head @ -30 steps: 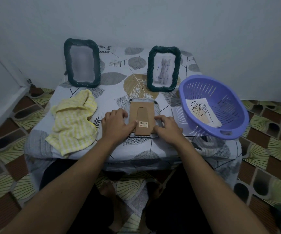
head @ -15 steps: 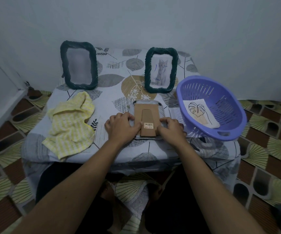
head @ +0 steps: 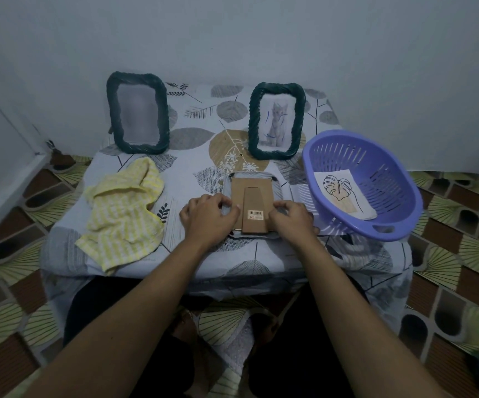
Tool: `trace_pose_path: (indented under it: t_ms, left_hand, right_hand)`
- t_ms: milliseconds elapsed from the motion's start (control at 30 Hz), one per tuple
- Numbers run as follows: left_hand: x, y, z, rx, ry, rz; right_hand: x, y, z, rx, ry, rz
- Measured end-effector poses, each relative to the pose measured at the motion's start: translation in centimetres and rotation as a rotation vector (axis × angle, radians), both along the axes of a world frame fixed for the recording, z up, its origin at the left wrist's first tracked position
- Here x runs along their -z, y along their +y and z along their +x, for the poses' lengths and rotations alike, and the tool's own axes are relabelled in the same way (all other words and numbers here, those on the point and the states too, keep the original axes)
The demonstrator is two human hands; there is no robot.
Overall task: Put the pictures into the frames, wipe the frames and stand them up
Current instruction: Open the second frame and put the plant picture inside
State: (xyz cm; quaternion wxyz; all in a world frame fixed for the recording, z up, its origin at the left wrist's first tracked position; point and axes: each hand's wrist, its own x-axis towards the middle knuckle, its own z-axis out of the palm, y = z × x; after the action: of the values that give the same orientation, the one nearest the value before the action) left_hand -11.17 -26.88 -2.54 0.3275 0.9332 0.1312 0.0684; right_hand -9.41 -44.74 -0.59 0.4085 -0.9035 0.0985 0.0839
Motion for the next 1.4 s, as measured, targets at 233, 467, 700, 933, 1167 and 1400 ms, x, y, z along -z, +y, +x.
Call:
trace_pose_path:
  t_ms: [233,467,700,933,1167,1400]
  left_hand:
    - [0.0,0.1,-0.1,0.005,-0.001,-0.024]
    - [0.0,0.5,-0.3,0.018,0.001,-0.065]
    - [-0.1,0.8,0.0,0.002,0.021,-0.129]
    - [-1.4,0.6,0.1,-0.145,0.029,-0.385]
    - [-2.0,3.7,-0.2,-0.279,-0.05,-0.65]
    - [-1.1,7.5,-1.3,-0.316,0.006,-0.458]
  right_hand:
    - [-0.3,0.4,0.3,0.133,0.017,0.196]
    - [-1.4,1.0,0.8,0.152,-0.074,0.162]
    - [-1.8,1.5,0.7,0.052,-0.167,0.27]
    - [-2.0,2.2,0.9,0.037,-0.244,0.426]
    - [-1.1,6.0,0.4,0.027,-0.251,0.416]
    - [-0.5,9.2,-0.8,-0.183,-0.179,0.013]
